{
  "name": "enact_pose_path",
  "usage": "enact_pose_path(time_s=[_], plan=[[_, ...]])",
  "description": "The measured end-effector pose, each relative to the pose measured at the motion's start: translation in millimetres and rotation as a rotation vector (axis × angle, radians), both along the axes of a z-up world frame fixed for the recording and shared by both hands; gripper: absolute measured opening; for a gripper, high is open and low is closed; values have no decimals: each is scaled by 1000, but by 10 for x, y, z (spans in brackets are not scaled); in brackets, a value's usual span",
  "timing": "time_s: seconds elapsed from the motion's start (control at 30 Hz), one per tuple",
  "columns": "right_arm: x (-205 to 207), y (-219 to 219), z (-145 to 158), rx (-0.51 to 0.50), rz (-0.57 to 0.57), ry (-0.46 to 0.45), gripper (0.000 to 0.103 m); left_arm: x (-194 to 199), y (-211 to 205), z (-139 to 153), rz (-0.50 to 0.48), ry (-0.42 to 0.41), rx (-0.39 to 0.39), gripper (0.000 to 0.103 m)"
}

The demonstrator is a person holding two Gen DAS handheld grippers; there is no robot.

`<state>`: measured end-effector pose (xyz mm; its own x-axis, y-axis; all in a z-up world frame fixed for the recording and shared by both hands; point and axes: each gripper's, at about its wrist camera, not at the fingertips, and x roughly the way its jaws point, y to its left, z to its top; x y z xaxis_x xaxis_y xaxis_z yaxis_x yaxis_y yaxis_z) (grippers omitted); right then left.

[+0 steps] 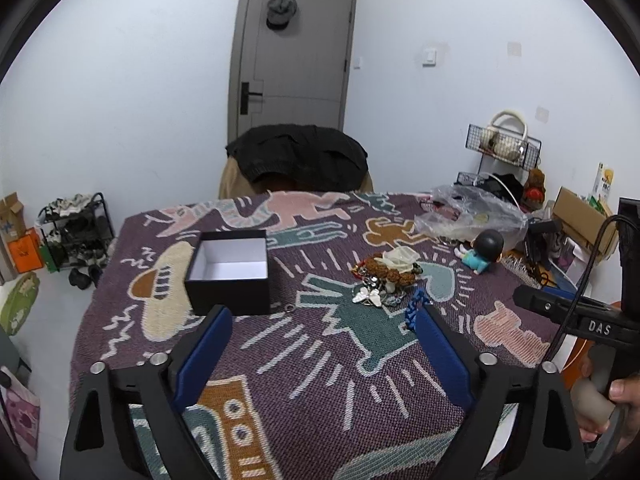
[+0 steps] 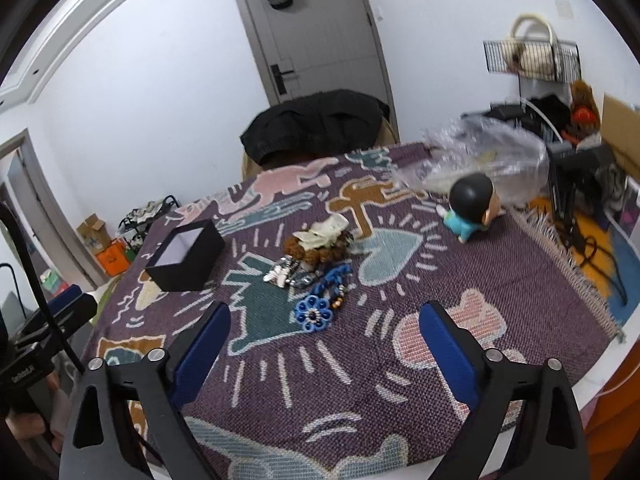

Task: Organize jewelry
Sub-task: 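Grasp brown bracelet and pouch with left gripper while right grasps blue bracelet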

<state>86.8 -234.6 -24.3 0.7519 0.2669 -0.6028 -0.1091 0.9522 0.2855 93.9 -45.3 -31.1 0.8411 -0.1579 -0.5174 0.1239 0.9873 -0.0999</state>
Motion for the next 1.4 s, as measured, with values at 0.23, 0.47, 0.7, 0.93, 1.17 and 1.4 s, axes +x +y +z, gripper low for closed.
enact_pose_path(time_s=[0.23, 0.47, 0.7, 0.93, 1.17, 1.4], plan=[[346, -305, -144, 88, -55, 61, 70, 338, -174, -142, -67, 74, -26, 79], [610, -416, -263, 138, -44, 130, 67, 687, -362, -260, -113, 136, -25, 74], [786, -431, -359, 181, -29, 173, 66, 1062, -517, -377, -146, 190, -19, 73], [933, -574, -438, 243, -70, 196, 66, 1464, -719, -487, -191, 251, -44, 73], [1009, -653, -626, 290, -87, 232, 66, 1852, -797, -680, -183, 360, -132, 50], [1024, -712, -757, 308, -96, 256, 66, 2125, -784, -848, -150, 456, -256, 42]])
